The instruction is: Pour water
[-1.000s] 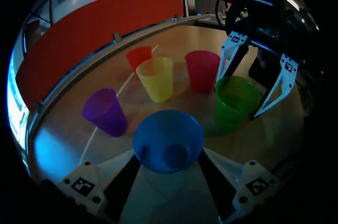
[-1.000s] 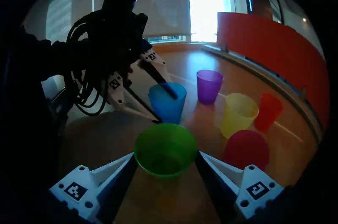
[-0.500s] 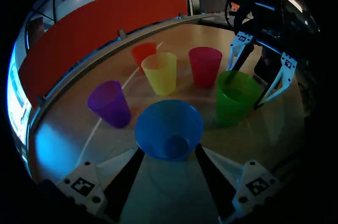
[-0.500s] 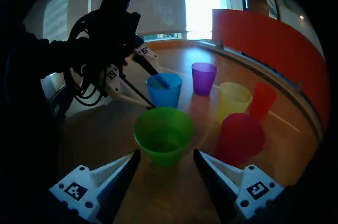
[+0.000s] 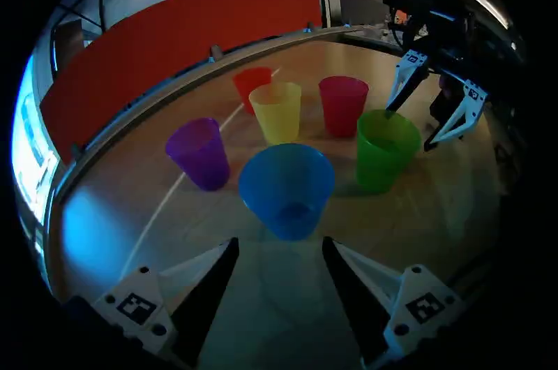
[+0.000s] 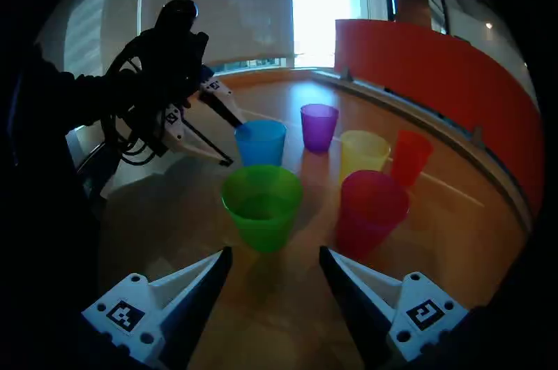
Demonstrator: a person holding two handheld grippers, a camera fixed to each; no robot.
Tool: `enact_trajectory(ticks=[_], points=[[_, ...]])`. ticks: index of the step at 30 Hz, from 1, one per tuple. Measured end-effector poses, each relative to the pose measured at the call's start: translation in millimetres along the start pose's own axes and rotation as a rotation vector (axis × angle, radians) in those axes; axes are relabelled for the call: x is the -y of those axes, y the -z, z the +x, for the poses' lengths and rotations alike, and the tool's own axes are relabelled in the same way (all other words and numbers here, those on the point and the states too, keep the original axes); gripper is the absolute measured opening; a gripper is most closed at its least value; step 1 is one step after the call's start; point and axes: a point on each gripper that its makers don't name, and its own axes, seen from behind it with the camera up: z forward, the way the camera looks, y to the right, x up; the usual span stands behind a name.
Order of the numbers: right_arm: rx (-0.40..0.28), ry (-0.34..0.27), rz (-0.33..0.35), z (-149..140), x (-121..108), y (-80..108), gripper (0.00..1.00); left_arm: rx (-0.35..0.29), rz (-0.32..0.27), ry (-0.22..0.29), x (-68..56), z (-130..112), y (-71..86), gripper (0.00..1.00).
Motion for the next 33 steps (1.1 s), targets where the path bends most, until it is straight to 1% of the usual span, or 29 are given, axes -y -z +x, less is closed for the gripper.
enact_trajectory(ticks=[3, 12, 19, 27, 33], points=[[-0.005, -0.006, -0.011, -1.7, 0.1, 7.5, 0.97, 0.001, 0.019, 0.004, 2.6, -4.0, 7.3, 0.88], [-0.007, -0.010, -0.055, -11.5, -2.5, 31.5, 0.97, -0.003, 0.052, 0.031, 6.4, -14.6, 26.4, 0.89], [-0.021, -0.020, -0.094, -8.9, -6.4, 43.1, 0.97, -0.008, 0.080, 0.047, 11.6, -19.1, 36.7, 0.88], [-0.039, -0.066, -0.165, -5.8, -19.4, 51.4, 0.97, -0.029, 0.123, 0.089, 22.3, -21.9, 45.1, 0.88], [-0.065, -0.103, -0.232, 1.6, -34.9, 59.4, 0.97, -0.049, 0.173, 0.116, 32.3, -21.6, 51.3, 0.88]])
